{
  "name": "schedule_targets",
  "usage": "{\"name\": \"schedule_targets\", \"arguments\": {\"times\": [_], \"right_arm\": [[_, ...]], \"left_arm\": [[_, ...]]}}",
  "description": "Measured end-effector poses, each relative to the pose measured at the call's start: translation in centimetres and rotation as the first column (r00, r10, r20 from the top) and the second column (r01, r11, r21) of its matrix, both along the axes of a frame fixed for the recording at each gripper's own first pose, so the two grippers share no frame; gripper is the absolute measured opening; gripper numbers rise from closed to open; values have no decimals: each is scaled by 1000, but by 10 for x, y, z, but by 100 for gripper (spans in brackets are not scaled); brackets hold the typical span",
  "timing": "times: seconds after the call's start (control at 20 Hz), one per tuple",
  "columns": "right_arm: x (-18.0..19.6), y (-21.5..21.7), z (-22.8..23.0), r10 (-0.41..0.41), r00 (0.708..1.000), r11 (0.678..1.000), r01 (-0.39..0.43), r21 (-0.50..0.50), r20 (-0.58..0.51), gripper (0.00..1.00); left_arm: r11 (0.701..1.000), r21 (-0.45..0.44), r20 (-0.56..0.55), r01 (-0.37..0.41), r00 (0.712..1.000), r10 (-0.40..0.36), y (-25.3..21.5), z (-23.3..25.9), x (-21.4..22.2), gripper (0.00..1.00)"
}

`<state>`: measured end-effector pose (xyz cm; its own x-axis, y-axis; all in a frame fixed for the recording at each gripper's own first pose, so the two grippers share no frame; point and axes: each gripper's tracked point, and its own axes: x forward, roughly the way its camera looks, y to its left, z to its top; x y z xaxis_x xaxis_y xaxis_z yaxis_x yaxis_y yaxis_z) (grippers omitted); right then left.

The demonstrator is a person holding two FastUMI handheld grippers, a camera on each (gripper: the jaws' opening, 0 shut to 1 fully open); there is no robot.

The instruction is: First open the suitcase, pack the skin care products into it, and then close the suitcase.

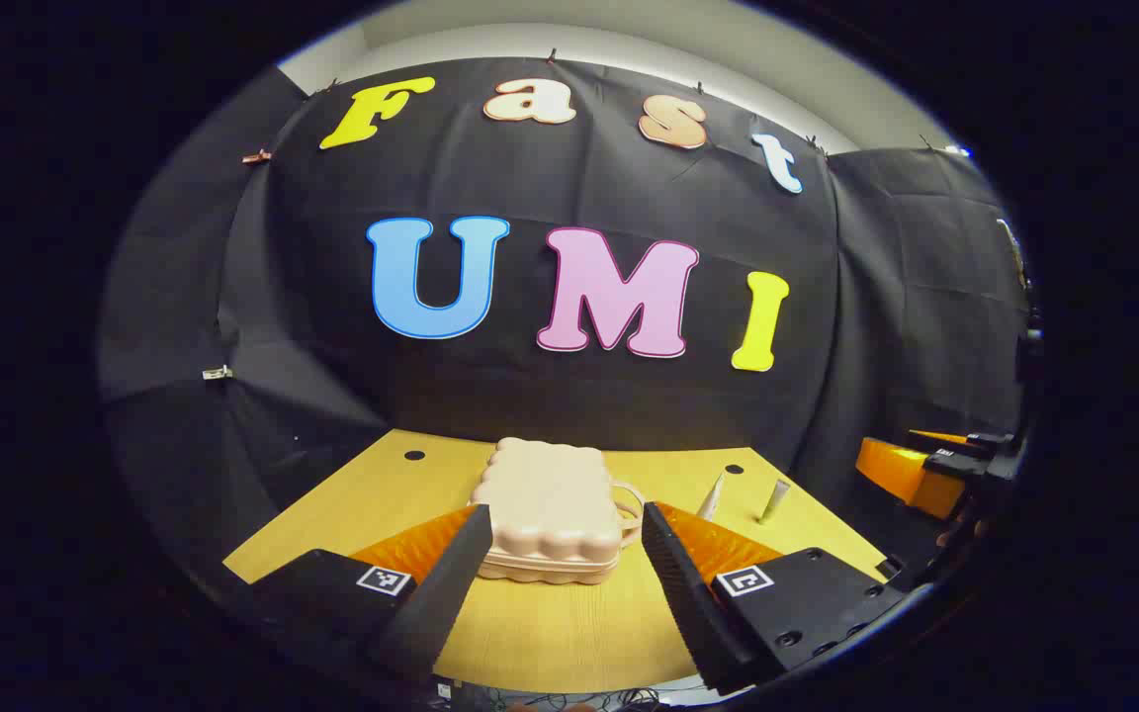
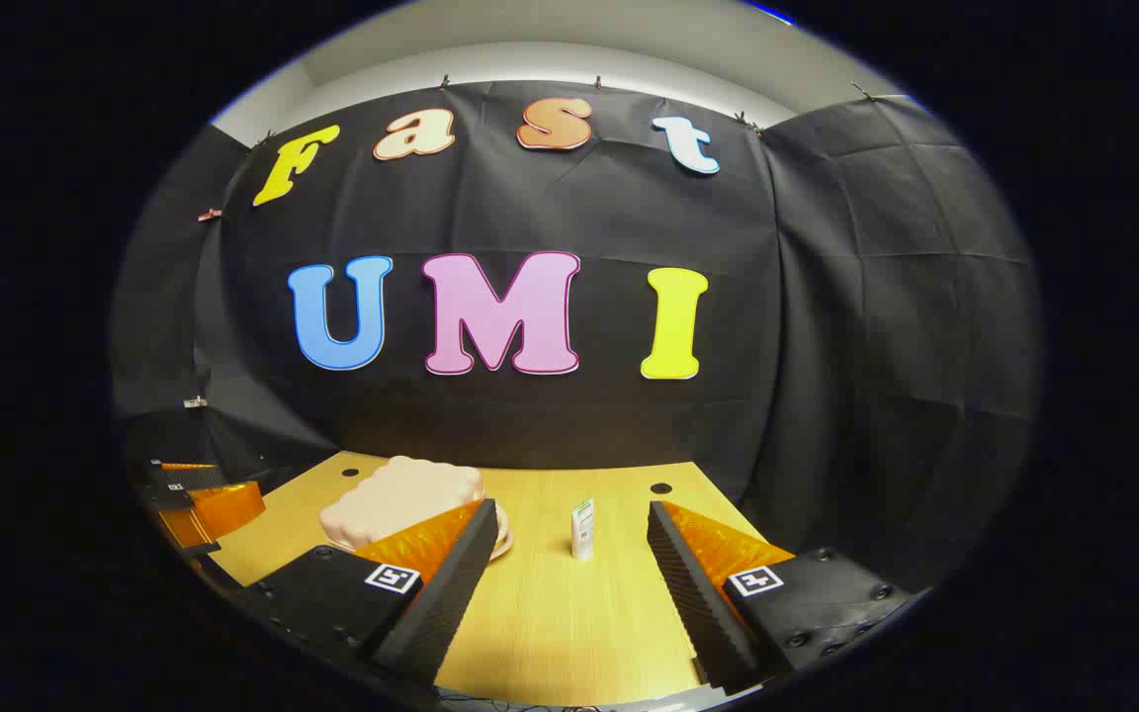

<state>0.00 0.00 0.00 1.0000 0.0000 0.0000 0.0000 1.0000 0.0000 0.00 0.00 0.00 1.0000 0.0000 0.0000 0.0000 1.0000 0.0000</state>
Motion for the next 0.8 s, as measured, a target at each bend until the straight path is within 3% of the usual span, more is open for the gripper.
{"name": "schedule_targets", "arguments": {"times": [0.35,0.8], "right_arm": [[34,-18,-4,29,999,999,-28,32,-24,96],[67,-44,-5,29,999,999,-28,34,-23,97]], "left_arm": [[1000,0,-16,9,1000,-9,-30,5,39,96],[997,13,-56,82,995,-81,-72,3,89,96]]}}
